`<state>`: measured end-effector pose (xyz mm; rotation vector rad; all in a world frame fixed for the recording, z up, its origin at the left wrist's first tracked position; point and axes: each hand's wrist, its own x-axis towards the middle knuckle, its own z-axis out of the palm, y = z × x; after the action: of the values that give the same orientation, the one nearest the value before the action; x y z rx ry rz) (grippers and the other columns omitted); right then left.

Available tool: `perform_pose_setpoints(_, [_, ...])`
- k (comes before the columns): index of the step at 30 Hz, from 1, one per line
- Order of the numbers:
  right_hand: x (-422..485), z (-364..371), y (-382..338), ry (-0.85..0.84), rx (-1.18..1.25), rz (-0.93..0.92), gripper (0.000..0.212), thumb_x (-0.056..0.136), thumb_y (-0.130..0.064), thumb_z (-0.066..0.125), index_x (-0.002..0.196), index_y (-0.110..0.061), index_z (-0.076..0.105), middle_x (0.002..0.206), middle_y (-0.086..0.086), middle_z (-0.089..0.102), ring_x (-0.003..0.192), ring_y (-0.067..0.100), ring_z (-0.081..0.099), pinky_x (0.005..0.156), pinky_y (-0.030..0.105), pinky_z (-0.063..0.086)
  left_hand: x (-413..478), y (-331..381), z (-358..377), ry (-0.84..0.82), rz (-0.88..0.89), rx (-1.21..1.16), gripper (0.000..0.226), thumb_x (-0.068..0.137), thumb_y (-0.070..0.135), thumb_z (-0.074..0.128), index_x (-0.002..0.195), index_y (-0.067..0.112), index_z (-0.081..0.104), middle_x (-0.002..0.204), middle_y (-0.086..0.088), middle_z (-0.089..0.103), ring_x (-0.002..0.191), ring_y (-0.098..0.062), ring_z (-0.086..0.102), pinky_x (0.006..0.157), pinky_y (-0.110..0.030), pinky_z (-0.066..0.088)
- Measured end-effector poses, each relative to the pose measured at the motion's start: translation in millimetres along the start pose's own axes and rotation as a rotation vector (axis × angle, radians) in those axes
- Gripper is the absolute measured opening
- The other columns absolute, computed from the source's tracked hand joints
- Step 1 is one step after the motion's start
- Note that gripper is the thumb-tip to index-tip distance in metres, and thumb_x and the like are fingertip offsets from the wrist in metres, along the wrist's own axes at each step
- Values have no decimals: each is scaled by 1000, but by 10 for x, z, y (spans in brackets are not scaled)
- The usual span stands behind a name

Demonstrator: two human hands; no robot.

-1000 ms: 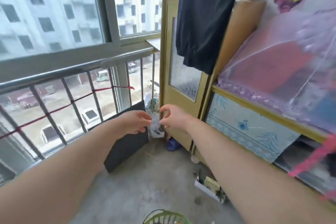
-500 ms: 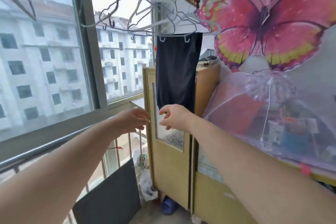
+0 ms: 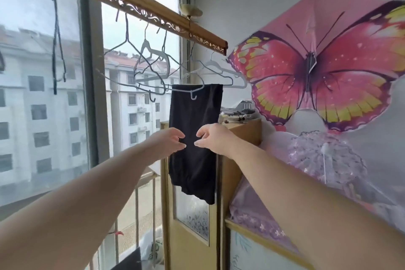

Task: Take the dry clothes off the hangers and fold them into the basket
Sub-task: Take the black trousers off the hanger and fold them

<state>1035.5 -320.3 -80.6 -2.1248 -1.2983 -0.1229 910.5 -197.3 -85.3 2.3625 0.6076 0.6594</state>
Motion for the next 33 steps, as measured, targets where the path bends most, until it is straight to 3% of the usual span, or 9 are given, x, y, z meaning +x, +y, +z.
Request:
perform_pose_setpoints(5, [599, -463, 373, 182, -51, -44, 30, 89, -36, 62, 108, -13, 67, 107, 4, 66, 100, 21, 59, 89, 32, 47, 610, 285, 301, 62, 2, 54, 43, 87, 29, 63, 129, 30, 52, 131, 3, 53, 106, -19, 58, 89, -30, 49])
perform_pose_setpoints(12, [1501, -955, 616, 710, -316, -35, 42, 89, -23, 55, 129, -10, 50, 127, 13, 50, 118, 31, 46, 96, 43, 42, 1330, 539, 540, 179, 15, 142, 64, 85, 34, 64, 142, 30, 36, 139, 0, 44, 95, -14, 55, 75, -24, 45])
perform_pose_setpoints(15, [1777, -1102, 672, 578, -254, 39, 52, 91, -26, 54, 138, -9, 38, 134, 15, 45, 125, 34, 42, 100, 44, 39, 1570, 614, 670, 212, 18, 136, 72, 84, 36, 65, 145, 33, 28, 140, -3, 41, 87, -14, 59, 62, -22, 46])
perform_pose_setpoints(18, [1976, -1153, 713, 392, -49, 26, 53, 93, -23, 57, 138, -2, 38, 130, 15, 54, 119, 34, 53, 91, 36, 45, 1754, 665, 802, 272, -12, 108, 82, 81, 42, 67, 147, 34, 19, 143, -4, 36, 113, -23, 54, 86, -34, 51])
perform_pose_setpoints(20, [2082, -1139, 739, 367, 19, 5, 36, 94, -14, 54, 126, 3, 53, 119, 16, 61, 109, 34, 60, 85, 32, 51, 1844, 687, 881, 321, -67, 126, 89, 77, 51, 68, 147, 34, 15, 145, -6, 33, 123, -28, 48, 99, -45, 44])
perform_pose_setpoints(25, [2113, -1029, 740, 424, 266, -40, 29, 98, -17, 42, 112, -1, 63, 103, 19, 68, 94, 35, 67, 81, 47, 57, 1983, 715, 957, 403, -204, 163, 101, 71, 65, 66, 147, 32, 10, 146, -7, 26, 126, -31, 44, 100, -50, 42])
perform_pose_setpoints(27, [2080, -999, 730, 443, 328, -68, 35, 102, -24, 38, 110, -2, 63, 101, 20, 68, 92, 36, 67, 82, 49, 56, 2004, 722, 914, 428, -195, 132, 86, 79, 52, 66, 146, 26, 18, 143, -8, 34, 123, -30, 48, 98, -48, 45])
perform_pose_setpoints(30, [2073, -991, 730, 463, 345, -85, 41, 103, -35, 36, 104, -4, 62, 97, 19, 68, 87, 34, 68, 80, 49, 56, 2005, 761, 786, 503, -100, 53, 40, 90, 9, 46, 130, 15, 46, 122, -11, 58, 107, -30, 57, 86, -41, 52])
perform_pose_setpoints(33, [2063, -1027, 703, 467, 334, -30, 47, 99, -46, 39, 94, -6, 62, 90, 14, 69, 82, 32, 68, 77, 45, 58, 1980, 782, 689, 560, -57, 2, 46, 88, -2, 32, 128, 15, 48, 118, -14, 59, 107, -31, 56, 81, -39, 50])
